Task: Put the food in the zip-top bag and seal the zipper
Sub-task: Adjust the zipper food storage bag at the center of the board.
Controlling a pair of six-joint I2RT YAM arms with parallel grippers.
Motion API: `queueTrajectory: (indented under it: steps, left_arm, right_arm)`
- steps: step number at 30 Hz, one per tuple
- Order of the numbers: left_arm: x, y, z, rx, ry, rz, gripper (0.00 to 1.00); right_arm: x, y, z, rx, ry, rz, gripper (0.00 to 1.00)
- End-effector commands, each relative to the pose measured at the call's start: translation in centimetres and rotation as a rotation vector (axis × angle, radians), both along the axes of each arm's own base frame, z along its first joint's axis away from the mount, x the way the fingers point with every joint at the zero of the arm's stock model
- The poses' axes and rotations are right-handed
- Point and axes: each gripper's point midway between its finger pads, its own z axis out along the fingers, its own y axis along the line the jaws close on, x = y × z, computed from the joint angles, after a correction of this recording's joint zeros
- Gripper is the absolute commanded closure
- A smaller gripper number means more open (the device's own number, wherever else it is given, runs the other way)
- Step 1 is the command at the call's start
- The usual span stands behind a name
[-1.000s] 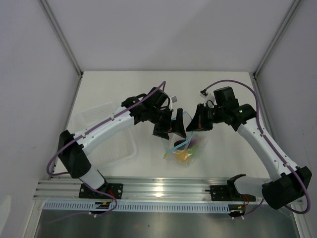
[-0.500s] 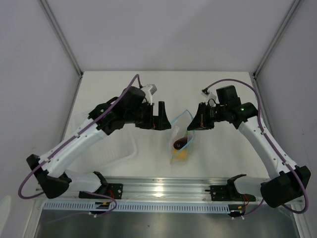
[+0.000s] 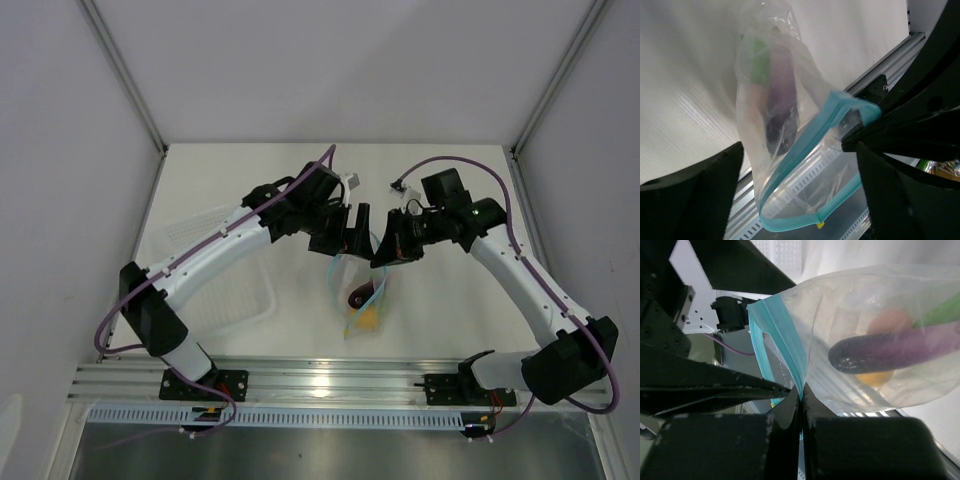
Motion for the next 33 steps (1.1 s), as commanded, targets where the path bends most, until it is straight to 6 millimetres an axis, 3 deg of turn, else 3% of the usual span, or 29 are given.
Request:
queueTrajectory:
  steps: [1,2,4,5,7,8,11,14,16,21,26,29,33]
  left_arm:
    - [0.0,-0.6,1.5,-0.027,0.016,-0.027,0.11]
    - [0.1,-0.7,1.6,-0.038,0.029,-0.024,0.19]
    - [-0.1,-0.8,1.2,-0.052,0.086,-0.002,0.44]
    - [-0.1,-0.9,1.4,-0.069,0.103,0.001,0.66]
    - [0.0,-0.4,0.8,-0.055,0.134,0.036,0.87]
    - [0.0,-0.4,0.9,-0.055,0.138,0.043,0.99]
    - [0.1,0.4,0.5,-0.059,0.167,0.097,0.99]
    - [0.6,1.5,1.2,-0.104,0.203,0.223,0.99]
    - [0.9,2.3,1.2,-0.123,0.225,0.296,0.99]
    - [1.4,3.7,4.6,-0.231,0.242,0.516,0.99]
    - [1.6,4.7,5.7,-0.295,0.286,0.669,1.0]
    - [1.5,4.7,6.0,-0.316,0.314,0.695,0.99]
    - [1.3,4.1,5.8,-0.333,0.344,0.687,0.99]
  right_arm:
    - [0.0,0.7,1.6,-0.003,-0.063,0.045,1.0]
    - [0.1,0.6,1.3,-0.021,-0.051,0.046,0.99]
    - [0.4,0.5,1.2,-0.048,-0.065,0.042,0.92]
    - [0.7,0.3,1.2,-0.067,-0.074,0.03,0.82]
    - [0.9,0.0,1.2,-0.085,-0.088,0.027,0.7]
    - [0.9,-0.2,1.2,-0.101,-0.092,0.02,0.57]
    - [0.8,-0.9,1.4,-0.136,-0.115,0.011,0.35]
    - [0.5,-1.8,1.6,-0.179,-0.146,-0.004,0.26]
    - [-0.3,-2.0,1.9,-0.187,-0.163,0.012,0.25]
    - [-3.4,-0.9,1.5,-0.215,-0.194,0.102,0.27]
    - [-6.3,0.4,1.1,-0.259,-0.271,0.199,0.27]
    - [-7.2,1.1,1.4,-0.262,-0.315,0.226,0.27]
    - [-6.7,1.1,0.5,-0.318,-0.358,0.2,0.27]
